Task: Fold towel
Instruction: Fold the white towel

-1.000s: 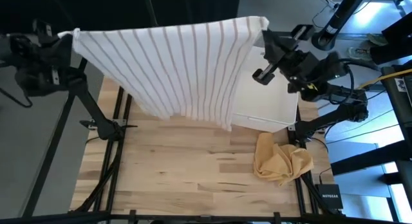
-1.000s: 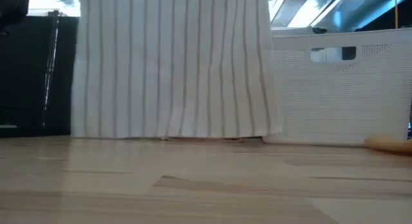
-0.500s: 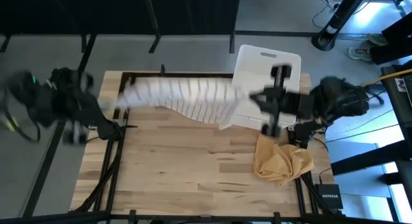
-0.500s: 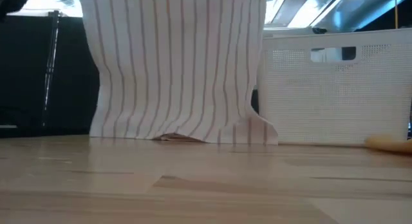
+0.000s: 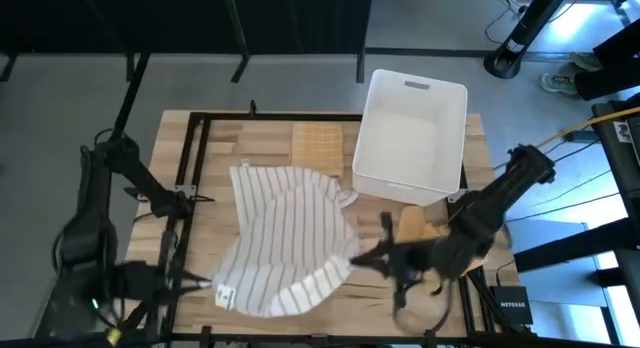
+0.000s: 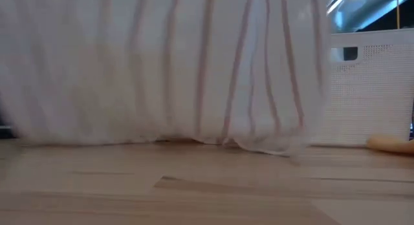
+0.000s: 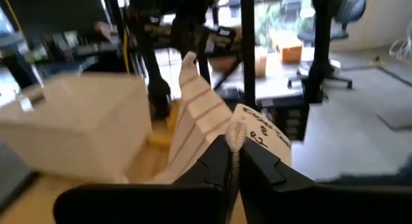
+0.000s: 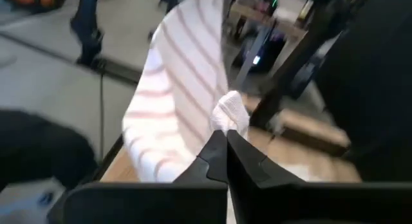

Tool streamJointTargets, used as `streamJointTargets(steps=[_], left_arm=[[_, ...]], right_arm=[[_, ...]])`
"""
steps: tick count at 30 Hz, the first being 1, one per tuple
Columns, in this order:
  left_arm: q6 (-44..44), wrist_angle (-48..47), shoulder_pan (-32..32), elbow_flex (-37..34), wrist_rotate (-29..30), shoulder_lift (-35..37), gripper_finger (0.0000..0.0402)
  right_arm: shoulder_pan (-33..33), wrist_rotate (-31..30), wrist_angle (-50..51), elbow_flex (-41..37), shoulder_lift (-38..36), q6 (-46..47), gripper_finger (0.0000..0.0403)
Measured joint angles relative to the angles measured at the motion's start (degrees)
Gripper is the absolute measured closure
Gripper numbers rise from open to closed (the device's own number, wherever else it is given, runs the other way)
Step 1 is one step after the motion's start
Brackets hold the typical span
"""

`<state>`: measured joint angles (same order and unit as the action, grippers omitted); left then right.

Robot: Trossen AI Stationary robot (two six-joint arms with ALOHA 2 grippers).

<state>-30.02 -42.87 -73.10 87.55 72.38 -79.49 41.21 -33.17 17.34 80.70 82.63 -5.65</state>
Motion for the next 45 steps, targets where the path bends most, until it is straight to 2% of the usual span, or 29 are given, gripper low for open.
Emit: streamJointTargets(steps=[4,8,9,13,17,20,23,26,30,33,35,39,42,45], left_arm=[[-19.2,-9.2,-2.3,0.0,-5.0,-5.0,0.0385],[-31.8,-7.8,-4.8,0.0,-14.2,-10.6,0.0385],[-33.9,-7.3,-5.3,0.0,-16.5,-11.8,0.0385],[-41.8,-5.6,-6.6,0.0,-19.6,-14.1,0.0385],[-37.7,-2.4,-7.4,-0.1,-18.2,-14.0,0.0385],[-31.8,-1.9,-7.4,0.0,-14.1,-13.5,0.0385],[-30.9,-6.3,-6.3,0.3,-10.1,-13.4,0.0385],[-36.5,-16.5,-4.6,0.2,-8.6,-13.5,0.0385],[-49.2,-28.5,-1.2,-2.3,-7.9,-14.3,0.0385],[-60.0,-35.2,1.0,-6.4,-12.0,-14.0,0.0385],[-64.9,-36.3,1.8,-10.0,-18.2,-13.7,0.0385],[-71.6,-33.6,2.7,-17.2,-30.3,-13.9,0.0385],[-76.4,-29.3,2.4,-22.7,-35.1,-14.0,0.0385],[-78.8,-26.7,2.5,-26.4,-38.5,-13.8,0.0384]], right_arm=[[2.9,-0.3,-0.9,-3.8,4.3,7.5,0.0402],[6.9,4.8,-0.9,-4.8,8.9,15.5,0.0402],[8.0,6.3,-1.1,-4.8,9.7,17.7,0.0402],[11.2,9.2,-1.2,-4.8,12.0,25.7,0.0402],[12.4,9.0,-1.2,-4.0,11.9,28.9,0.0402],[12.8,5.6,-1.2,-2.9,11.7,25.2,0.0402],[12.2,0.1,-0.5,-2.8,11.8,19.4,0.0402],[9.7,-8.5,4.0,-2.8,12.2,17.2,0.0402],[4.9,-18.5,9.4,-6.0,12.9,21.6,0.0402],[0.6,-17.7,9.2,-11.3,12.9,26.2,0.0402],[-1.4,-16.2,7.8,-15.4,12.9,28.8,0.0402],[-4.2,-10.9,1.9,-22.7,13.0,32.1,0.0402],[-6.2,-4.4,-1.3,-26.1,13.0,35.6,0.0399],[-7.9,-1.6,-1.2,-27.1,13.0,39.8,0.0375]])
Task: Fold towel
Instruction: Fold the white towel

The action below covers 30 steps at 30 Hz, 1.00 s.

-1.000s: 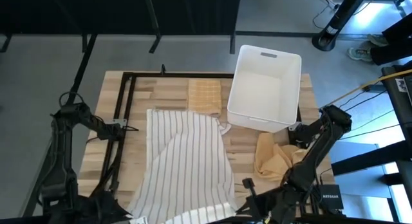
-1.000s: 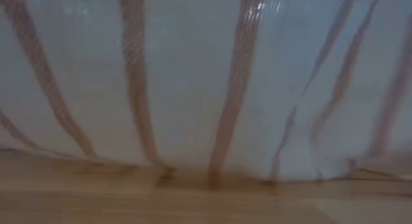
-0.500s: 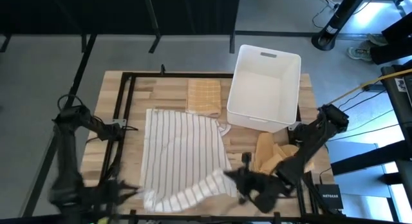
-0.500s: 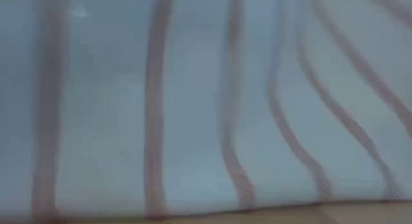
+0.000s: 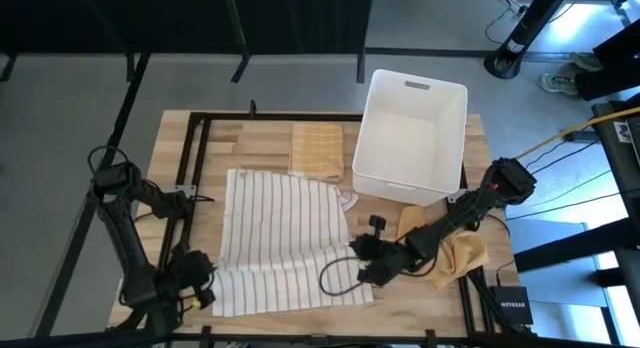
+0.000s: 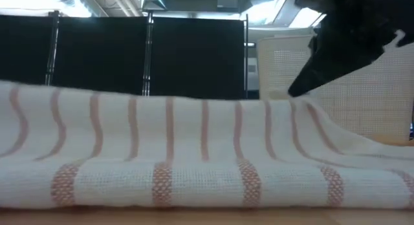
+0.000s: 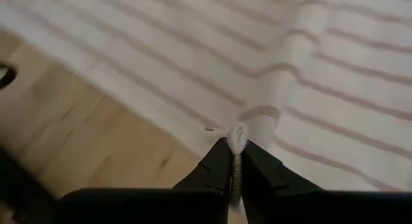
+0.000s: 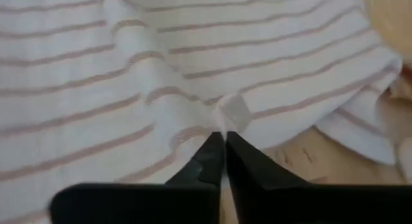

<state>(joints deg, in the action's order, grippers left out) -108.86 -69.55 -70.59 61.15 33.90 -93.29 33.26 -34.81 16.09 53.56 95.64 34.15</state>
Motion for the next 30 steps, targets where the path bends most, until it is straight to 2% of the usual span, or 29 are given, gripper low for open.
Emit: streamJointTargets(steps=[3,8,10,13,16,22,25,27,30], left_arm=[[-0.9,1.0,0.8,-1.6,-4.5,0.1,0.0384],[0.2,0.5,1.7,-1.0,-10.2,2.6,0.0384],[0.0,0.0,2.1,-0.7,-8.8,4.0,0.0384],[1.4,-0.5,3.1,-0.7,-5.9,4.1,0.0379],[4.5,0.0,4.9,-0.7,-6.3,3.7,0.0348],[9.8,-0.4,8.4,-0.7,-6.6,3.6,0.0254],[12.2,0.5,10.7,-0.7,0.1,3.3,0.0229],[13.7,1.8,12.4,-1.0,4.7,2.1,0.0223],[17.4,7.8,14.9,-3.4,4.6,0.2,0.0224]], right_arm=[[-1.4,4.5,1.3,0.2,-0.2,0.2,0.0327],[-2.7,13.5,13.4,7.3,-1.5,0.1,0.0242],[-3.1,13.6,16.3,10.2,-1.5,0.1,0.0215],[-4.3,9.3,11.1,11.5,-1.3,-2.3,0.0188],[-6.4,7.4,6.3,11.4,-0.1,-6.6,0.0174],[-12.5,3.9,1.5,11.4,6.0,-9.1,0.0171],[-15.8,3.4,-0.2,11.4,9.9,-8.6,0.0171],[-17.6,4.3,-0.9,11.3,12.3,-7.1,0.0171],[-19.5,10.6,0.6,11.3,14.3,-5.0,0.0171]])
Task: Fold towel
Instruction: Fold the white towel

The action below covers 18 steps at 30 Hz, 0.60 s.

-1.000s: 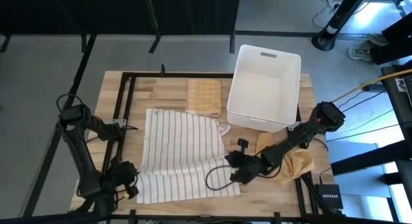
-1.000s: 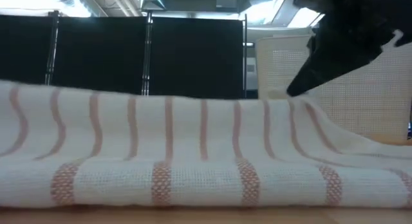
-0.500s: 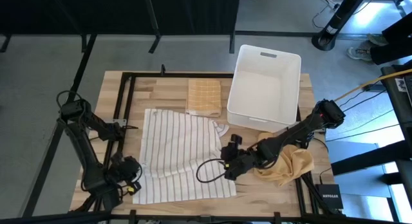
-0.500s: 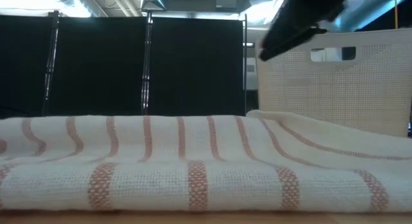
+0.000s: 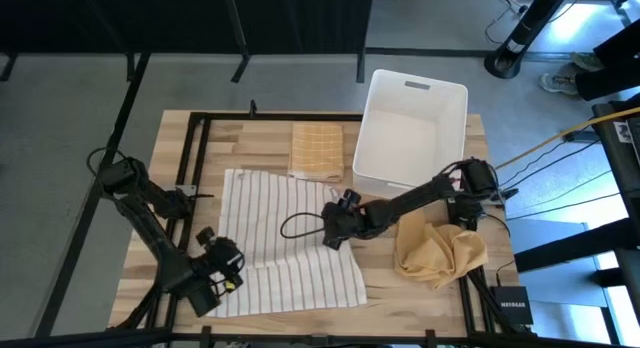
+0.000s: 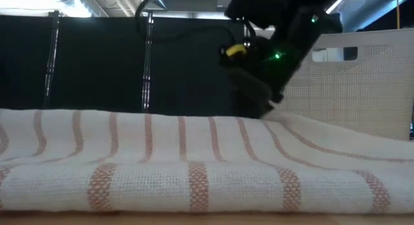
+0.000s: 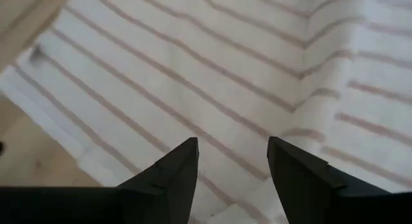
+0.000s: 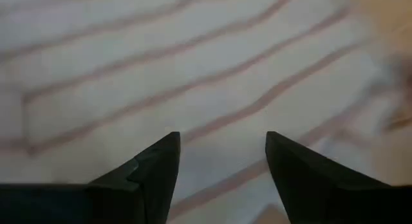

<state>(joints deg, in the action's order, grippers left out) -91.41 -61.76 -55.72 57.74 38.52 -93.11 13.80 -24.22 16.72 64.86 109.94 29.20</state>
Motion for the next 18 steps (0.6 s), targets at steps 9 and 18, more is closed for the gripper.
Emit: streamJointTargets(steps=[9,18], left_arm=[[5.3,17.5,1.5,-8.9,-18.0,-3.6,0.0238],[7.7,14.9,0.6,-5.4,-5.2,4.3,0.0253]], right_arm=[[4.2,18.1,-7.4,0.0,0.8,-6.1,0.0171],[5.9,18.6,7.4,7.5,-3.6,-10.0,0.0171]])
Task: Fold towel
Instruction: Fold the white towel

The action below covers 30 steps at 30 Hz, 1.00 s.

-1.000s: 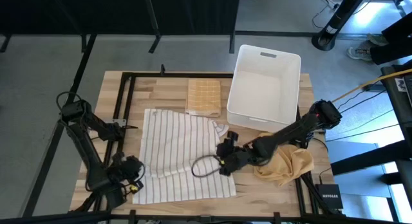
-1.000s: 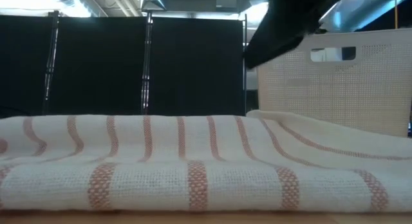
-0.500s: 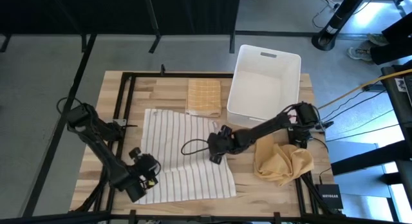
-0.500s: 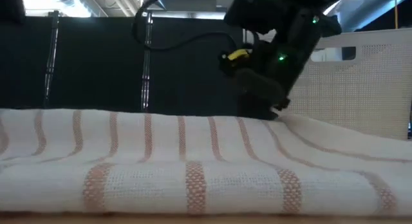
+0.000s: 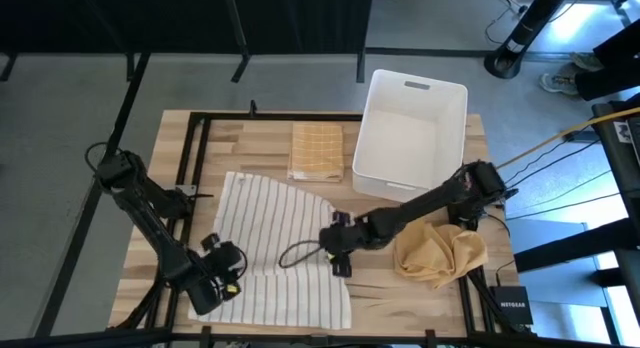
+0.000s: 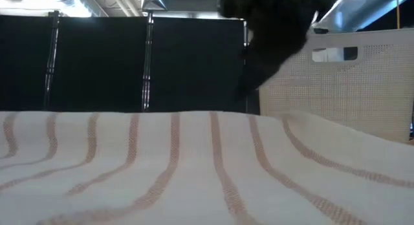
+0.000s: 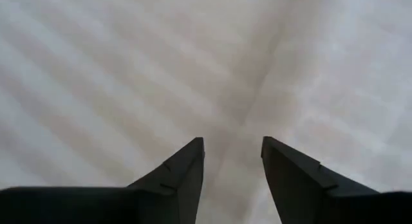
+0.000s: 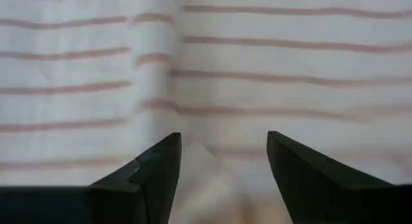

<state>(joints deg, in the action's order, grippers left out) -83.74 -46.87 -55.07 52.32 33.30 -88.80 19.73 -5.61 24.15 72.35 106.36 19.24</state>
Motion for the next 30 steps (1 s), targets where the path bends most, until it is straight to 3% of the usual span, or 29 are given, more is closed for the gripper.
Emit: streamJointTargets(steps=[3,6,10,15,18,21,23,25,27,30], left_arm=[[3.3,2.0,1.1,-0.5,9.3,0.6,0.0256],[6.7,5.4,3.3,-2.1,10.0,-0.4,0.0257],[7.7,8.6,5.4,-4.9,6.2,-3.2,0.0257],[7.5,12.2,6.1,-8.1,3.9,-4.6,0.0256],[6.8,14.6,6.1,-9.7,3.2,-4.7,0.0256],[4.9,14.9,5.9,-10.8,1.4,-4.7,0.0256],[3.6,15.1,5.4,-11.4,1.0,-4.6,0.0256],[2.1,15.0,4.7,-11.6,1.1,-4.6,0.0256],[1.6,15.0,4.0,-11.7,1.0,-4.6,0.0256],[1.4,14.9,3.3,-11.7,1.0,-4.6,0.0256]], right_arm=[[1.1,-6.7,15.1,3.1,-2.3,-0.1,0.0171],[1.6,-16.4,21.5,1.9,-2.6,-0.3,0.0171],[0.6,-19.9,18.0,-4.0,-1.7,-1.3,0.0171],[-1.2,-23.6,5.9,-10.9,-1.0,-3.5,0.0176],[-2.0,-25.6,3.3,-12.5,-0.8,-5.6,0.0212],[-2.3,-30.3,4.6,-12.4,-0.9,-7.5,0.0292],[-2.9,-27.0,5.4,-12.5,-0.9,-9.8,0.0359],[-3.7,-19.8,4.4,-12.5,-0.7,-11.9,0.0389],[-4.3,-15.9,2.3,-12.5,-0.2,-11.8,0.0376],[-4.5,-15.6,1.0,-12.4,-0.2,-11.8,0.0336]])
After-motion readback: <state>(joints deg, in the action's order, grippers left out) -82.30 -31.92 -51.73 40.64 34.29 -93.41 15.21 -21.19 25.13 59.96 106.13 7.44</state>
